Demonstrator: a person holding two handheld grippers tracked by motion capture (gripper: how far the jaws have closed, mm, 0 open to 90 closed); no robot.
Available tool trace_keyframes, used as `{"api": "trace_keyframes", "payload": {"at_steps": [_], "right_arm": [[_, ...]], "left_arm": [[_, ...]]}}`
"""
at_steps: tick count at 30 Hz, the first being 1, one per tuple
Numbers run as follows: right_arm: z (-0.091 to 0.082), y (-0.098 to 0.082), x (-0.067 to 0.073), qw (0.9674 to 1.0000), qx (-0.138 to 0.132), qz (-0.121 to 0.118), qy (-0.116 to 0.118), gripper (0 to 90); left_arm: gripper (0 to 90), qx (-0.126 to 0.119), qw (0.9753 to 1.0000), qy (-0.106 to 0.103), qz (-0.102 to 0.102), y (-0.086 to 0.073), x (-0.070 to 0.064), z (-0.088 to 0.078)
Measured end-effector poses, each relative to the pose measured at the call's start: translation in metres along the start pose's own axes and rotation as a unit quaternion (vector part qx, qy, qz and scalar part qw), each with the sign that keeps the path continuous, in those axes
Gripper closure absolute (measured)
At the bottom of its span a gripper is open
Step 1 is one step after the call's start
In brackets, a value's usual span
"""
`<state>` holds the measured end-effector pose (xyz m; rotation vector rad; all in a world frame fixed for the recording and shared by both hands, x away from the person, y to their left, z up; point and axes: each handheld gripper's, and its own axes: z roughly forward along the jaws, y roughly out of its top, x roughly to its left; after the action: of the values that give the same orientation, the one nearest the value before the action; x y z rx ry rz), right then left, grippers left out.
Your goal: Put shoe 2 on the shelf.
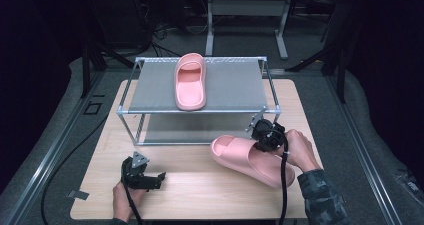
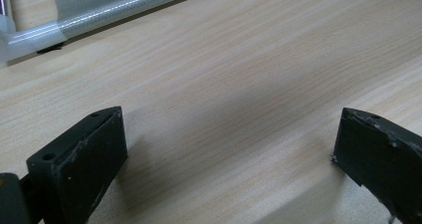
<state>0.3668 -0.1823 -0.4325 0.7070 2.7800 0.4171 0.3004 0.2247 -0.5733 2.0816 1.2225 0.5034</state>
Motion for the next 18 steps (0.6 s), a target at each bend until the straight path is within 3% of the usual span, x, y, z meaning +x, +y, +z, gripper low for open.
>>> {"api": "trace_keyframes", "payload": {"at_steps": [11, 18], "right_arm": [[-0.02, 0.025, -0.008, 0.999, -0.01, -0.043, 0.003, 84.3], [-0.031, 0.032, -0.013, 0.9987, -0.017, -0.048, 0.005, 84.2]], "left_arm": [[0.2, 0.0, 1.0, 0.0, 0.0, 0.0, 0.0, 0.0], [0.3, 0.0, 1.0, 0.0, -0.001, 0.0, 0.0, 0.0]]}}
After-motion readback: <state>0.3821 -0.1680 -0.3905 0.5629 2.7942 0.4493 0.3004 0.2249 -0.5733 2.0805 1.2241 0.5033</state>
